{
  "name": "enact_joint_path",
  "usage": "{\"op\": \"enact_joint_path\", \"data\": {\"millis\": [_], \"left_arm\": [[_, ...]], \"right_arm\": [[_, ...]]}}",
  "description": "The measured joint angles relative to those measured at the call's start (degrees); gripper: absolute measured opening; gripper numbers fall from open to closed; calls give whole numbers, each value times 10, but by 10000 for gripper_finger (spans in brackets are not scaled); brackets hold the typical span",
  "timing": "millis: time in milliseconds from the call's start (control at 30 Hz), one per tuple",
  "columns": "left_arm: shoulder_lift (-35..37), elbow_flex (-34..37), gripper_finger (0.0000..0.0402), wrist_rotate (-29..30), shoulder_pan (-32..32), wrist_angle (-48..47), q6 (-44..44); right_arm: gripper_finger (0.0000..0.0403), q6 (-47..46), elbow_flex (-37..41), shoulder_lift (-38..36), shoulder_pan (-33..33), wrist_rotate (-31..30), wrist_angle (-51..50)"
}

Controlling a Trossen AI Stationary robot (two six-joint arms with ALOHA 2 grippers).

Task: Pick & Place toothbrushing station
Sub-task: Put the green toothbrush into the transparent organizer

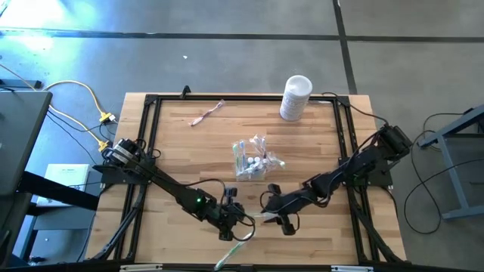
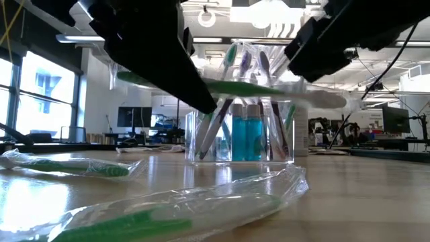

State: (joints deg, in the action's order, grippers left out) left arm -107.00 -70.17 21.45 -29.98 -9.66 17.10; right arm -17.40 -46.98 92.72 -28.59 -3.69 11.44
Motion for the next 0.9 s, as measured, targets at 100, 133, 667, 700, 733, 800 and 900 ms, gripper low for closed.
{"op": "enact_joint_path", "data": {"millis": [100, 133, 667, 700, 733, 800, 900], "left_arm": [[0, 0, 14, -2, 0, 4, 15], [0, 0, 14, -10, 0, 13, 21], [47, 0, 15, -7, -52, 145, -5], [52, 0, 15, 13, -57, 148, -10], [54, 0, 15, 32, -61, 157, -17], [54, 0, 15, 61, -68, 186, -39], [54, 1, 15, 72, -73, 237, -83]], "right_arm": [[187, 10, 0, -19, -3, 27, -2], [195, 9, -1, -27, -3, 33, -2], [174, -108, -1, -173, -174, 21, -136], [171, -108, -1, -170, -184, -16, -135], [169, -108, -1, -166, -193, -53, -133], [165, -101, -1, -155, -201, -130, -134], [161, -82, 0, -138, -201, -238, -126]]}}
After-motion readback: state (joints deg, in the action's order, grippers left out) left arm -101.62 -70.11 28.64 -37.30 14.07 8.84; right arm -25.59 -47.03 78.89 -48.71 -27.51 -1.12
